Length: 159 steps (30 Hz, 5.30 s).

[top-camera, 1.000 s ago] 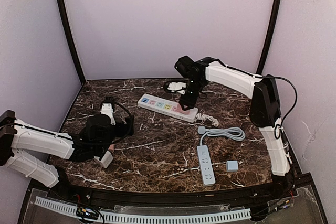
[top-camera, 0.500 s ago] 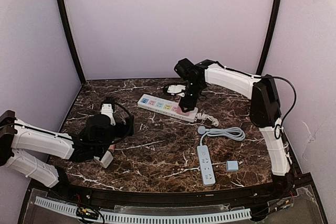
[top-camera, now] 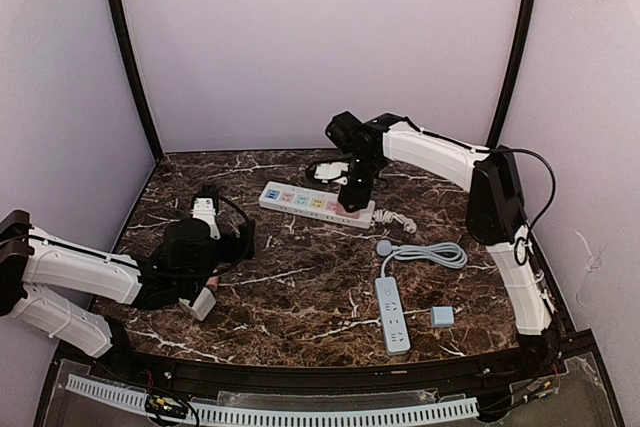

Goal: Insert the plug

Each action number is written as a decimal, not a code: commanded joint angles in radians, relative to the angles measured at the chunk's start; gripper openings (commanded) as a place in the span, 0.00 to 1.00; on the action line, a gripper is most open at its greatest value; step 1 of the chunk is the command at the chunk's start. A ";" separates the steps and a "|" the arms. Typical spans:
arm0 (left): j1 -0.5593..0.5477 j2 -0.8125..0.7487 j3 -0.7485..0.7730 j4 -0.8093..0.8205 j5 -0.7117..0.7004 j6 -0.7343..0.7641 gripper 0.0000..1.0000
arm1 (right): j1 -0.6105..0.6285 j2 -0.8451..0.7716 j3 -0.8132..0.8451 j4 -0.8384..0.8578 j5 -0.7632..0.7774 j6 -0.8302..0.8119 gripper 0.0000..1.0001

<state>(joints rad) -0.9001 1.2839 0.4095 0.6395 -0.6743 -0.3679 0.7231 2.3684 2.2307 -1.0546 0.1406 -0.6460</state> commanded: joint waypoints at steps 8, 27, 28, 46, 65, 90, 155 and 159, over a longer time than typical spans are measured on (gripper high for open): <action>0.007 -0.008 -0.026 0.026 -0.002 0.026 0.97 | 0.114 -0.119 -0.308 -0.026 -0.062 -0.020 0.00; 0.009 -0.060 -0.051 0.017 -0.023 0.016 0.96 | 0.188 -0.120 -0.376 -0.067 -0.120 0.009 0.00; 0.009 -0.059 -0.052 0.017 -0.027 0.018 0.96 | 0.188 -0.096 -0.355 -0.077 -0.117 0.007 0.00; 0.026 -0.049 -0.058 0.028 -0.039 0.021 0.96 | 0.164 0.096 -0.332 -0.097 -0.129 0.029 0.00; 0.028 -0.058 -0.067 0.031 -0.039 0.014 0.96 | 0.169 0.010 -0.288 -0.080 -0.125 0.111 0.23; 0.028 -0.086 -0.069 0.003 -0.044 0.016 0.96 | 0.170 -0.404 -0.488 0.202 -0.018 0.212 0.99; -0.008 -0.187 0.288 -1.477 0.377 -0.444 0.94 | 0.212 -1.078 -1.435 1.050 -0.034 0.622 0.99; -0.006 -0.167 0.307 -1.485 0.343 -0.430 0.94 | 0.215 -1.080 -1.436 1.050 -0.042 0.626 0.99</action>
<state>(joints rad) -0.9028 1.1038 0.7044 -0.8341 -0.3000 -0.8116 0.9276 1.3121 0.8085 -0.0441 0.1158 -0.0383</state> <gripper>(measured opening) 0.936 0.986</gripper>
